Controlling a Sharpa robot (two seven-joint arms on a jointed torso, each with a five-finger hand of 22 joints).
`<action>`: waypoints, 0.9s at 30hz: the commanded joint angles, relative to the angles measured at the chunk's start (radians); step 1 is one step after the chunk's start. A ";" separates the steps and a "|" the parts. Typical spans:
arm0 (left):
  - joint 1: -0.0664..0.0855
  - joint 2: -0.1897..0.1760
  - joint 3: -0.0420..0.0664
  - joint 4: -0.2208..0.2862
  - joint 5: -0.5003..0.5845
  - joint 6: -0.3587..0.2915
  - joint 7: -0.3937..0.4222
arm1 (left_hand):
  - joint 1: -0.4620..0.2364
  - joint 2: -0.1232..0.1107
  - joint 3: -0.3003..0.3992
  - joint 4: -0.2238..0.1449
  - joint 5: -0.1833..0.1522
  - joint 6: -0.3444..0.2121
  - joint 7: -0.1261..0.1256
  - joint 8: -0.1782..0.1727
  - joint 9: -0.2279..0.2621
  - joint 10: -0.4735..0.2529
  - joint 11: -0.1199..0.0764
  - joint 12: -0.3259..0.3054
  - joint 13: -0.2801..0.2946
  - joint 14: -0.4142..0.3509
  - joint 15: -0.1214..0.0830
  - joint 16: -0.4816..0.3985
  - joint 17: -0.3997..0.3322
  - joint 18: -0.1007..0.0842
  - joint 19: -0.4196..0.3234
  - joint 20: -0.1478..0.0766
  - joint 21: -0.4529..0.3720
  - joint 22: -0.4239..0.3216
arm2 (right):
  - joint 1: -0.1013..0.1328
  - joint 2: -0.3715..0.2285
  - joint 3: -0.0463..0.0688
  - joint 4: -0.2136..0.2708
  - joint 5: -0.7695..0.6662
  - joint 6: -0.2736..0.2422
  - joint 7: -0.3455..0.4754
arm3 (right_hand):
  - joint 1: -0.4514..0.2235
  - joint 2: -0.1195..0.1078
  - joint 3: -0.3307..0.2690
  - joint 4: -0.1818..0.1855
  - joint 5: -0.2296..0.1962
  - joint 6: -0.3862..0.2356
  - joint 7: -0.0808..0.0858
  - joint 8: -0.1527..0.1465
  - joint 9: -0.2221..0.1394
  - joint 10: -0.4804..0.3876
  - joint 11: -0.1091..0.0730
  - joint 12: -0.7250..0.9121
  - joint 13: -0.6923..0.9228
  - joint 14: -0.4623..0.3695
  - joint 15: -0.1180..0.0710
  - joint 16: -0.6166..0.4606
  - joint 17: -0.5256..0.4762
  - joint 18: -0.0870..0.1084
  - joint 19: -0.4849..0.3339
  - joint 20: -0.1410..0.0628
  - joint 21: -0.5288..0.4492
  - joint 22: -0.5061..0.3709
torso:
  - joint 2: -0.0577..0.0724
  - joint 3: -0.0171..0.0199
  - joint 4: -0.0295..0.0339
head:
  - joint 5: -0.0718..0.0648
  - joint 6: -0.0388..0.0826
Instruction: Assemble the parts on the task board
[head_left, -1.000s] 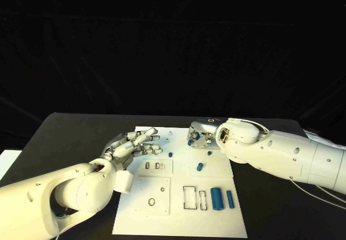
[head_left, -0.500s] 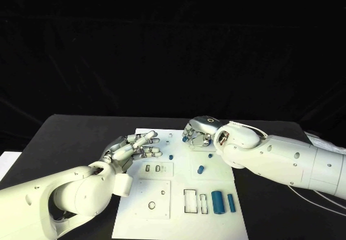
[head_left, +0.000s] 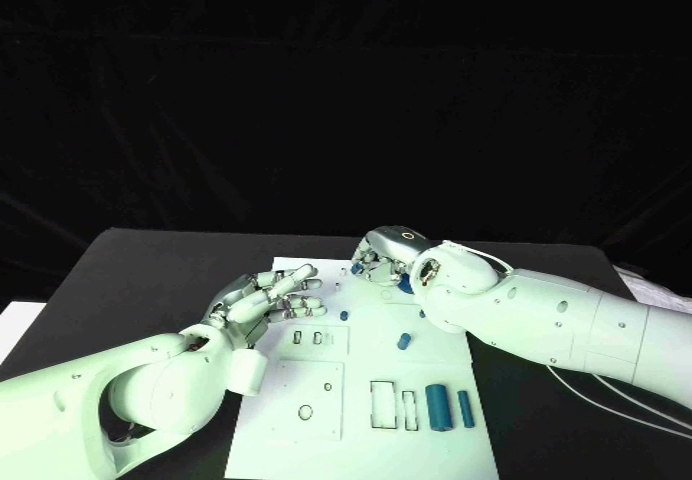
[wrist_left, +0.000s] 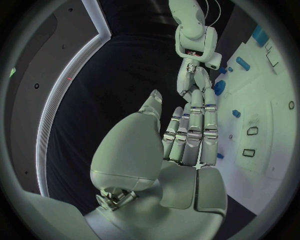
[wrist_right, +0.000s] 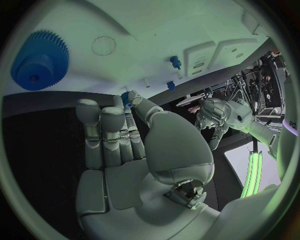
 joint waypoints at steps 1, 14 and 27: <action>0.002 0.003 0.001 0.002 0.001 0.026 0.000 | 0.003 0.000 0.000 -0.007 0.004 -0.005 0.000 -0.003 0.000 -0.007 0.000 0.000 -0.001 -0.003 0.004 0.005 0.002 0.008 0.003 0.002 0.006 0.001 | 0.002 0.015 0.001 -0.020 -0.003 -0.015 -0.024 | -0.005 -0.011 -0.001 0.012 0.001 -0.006 0.004 -0.006 0.004 -0.006 0.002 -0.005 -0.001 -0.004 -0.001 0.007 0.001 -0.013 -0.006 0.004 0.006 0.002 | 0.000 -0.0008 -0.0007 | 0.002 -0.003; 0.003 0.008 0.001 0.002 0.001 0.028 -0.001 | 0.007 0.002 0.003 -0.010 0.004 -0.006 -0.002 -0.002 0.000 -0.009 0.000 0.001 0.000 -0.004 0.003 0.007 0.005 0.008 0.002 0.002 0.006 0.002 | 0.005 0.059 0.001 -0.059 0.000 -0.005 -0.031 | -0.007 -0.014 0.000 0.015 0.003 -0.006 0.004 -0.006 0.004 -0.006 0.002 -0.004 0.000 -0.005 -0.001 0.009 0.002 -0.013 -0.007 0.005 0.007 0.003 | 0.003 -0.0014 0.0006 | 0.004 -0.003; 0.006 0.011 0.001 0.004 0.001 0.031 -0.002 | 0.007 0.003 0.003 -0.010 0.004 -0.006 -0.002 -0.002 0.000 -0.010 0.000 0.002 0.000 -0.004 0.003 0.007 0.006 0.008 0.002 0.002 0.007 0.002 | 0.001 0.105 -0.001 -0.099 -0.002 0.031 -0.038 | -0.008 -0.016 0.001 0.018 0.004 -0.008 0.004 -0.007 0.004 -0.007 0.002 -0.005 -0.001 -0.006 -0.001 0.007 -0.001 -0.012 -0.010 0.005 0.005 -0.001 | 0.007 -0.0023 0.0012 | 0.012 -0.007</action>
